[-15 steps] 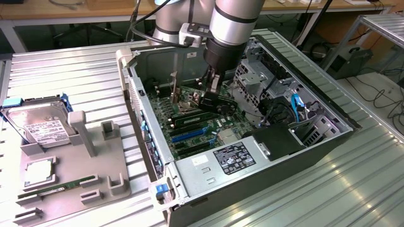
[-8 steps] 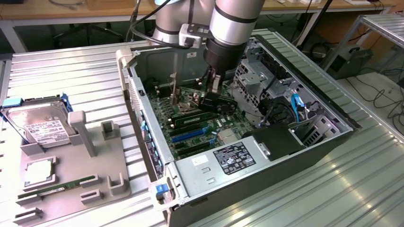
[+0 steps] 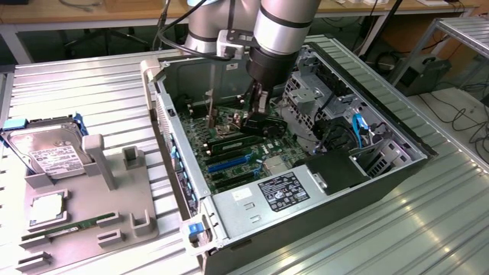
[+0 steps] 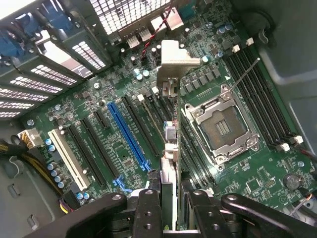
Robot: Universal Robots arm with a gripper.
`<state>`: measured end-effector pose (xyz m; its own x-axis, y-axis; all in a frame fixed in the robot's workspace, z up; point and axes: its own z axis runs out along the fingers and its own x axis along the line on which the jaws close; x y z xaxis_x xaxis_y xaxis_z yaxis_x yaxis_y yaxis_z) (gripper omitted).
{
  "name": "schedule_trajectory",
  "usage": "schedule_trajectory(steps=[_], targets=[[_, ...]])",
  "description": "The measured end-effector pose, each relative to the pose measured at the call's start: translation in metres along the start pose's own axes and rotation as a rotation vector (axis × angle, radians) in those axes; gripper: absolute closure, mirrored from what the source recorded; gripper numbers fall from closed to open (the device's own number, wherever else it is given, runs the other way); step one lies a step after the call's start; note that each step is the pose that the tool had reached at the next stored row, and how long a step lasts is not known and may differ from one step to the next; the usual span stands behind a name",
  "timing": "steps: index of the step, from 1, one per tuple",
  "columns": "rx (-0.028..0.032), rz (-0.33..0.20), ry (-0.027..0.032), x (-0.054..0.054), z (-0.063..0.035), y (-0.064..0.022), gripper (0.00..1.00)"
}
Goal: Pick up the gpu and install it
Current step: 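Insert the gpu into the slot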
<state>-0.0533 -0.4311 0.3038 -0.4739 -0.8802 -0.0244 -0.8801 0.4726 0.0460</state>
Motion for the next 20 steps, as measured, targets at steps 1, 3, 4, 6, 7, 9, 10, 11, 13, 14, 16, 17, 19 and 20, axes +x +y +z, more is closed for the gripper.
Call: schedule_trajectory(steps=[1, 3, 4, 6, 7, 9, 10, 11, 13, 14, 16, 17, 19, 20], targets=[[-0.0001, -0.005, 0.0003, 0.0000, 0.0000, 0.0000, 0.74], [-0.0004, -0.016, 0.0008, 0.0000, 0.0000, 0.0000, 0.74], [-0.0005, -0.021, 0.0010, 0.0000, 0.0000, 0.0000, 0.74], [-0.0007, -0.030, 0.0014, 0.0000, 0.0000, 0.0000, 0.74], [-0.0008, -0.033, 0.0016, 0.0000, 0.0000, 0.0000, 0.74], [-0.0010, -0.041, 0.0019, 0.0000, 0.0000, 0.0000, 0.74], [-0.0011, -0.045, 0.0021, 0.0000, 0.0000, 0.0000, 0.74], [-0.0012, -0.049, 0.0023, 0.0000, 0.0000, 0.0000, 0.74], [-0.0013, -0.057, 0.0027, 0.0000, 0.0000, 0.0000, 0.74], [-0.0015, -0.061, 0.0028, 0.0000, 0.0000, 0.0000, 0.74], [-0.0036, -0.154, 0.0073, 0.0000, 0.0000, 0.0000, 0.74], [-0.0047, -0.195, 0.0091, 0.0000, 0.0000, 0.0000, 0.74], [-0.0079, -0.327, 0.0152, 0.0000, 0.0000, 0.0000, 0.74], [-0.0089, -0.371, 0.0172, 0.0000, 0.0000, 0.0000, 0.74]])
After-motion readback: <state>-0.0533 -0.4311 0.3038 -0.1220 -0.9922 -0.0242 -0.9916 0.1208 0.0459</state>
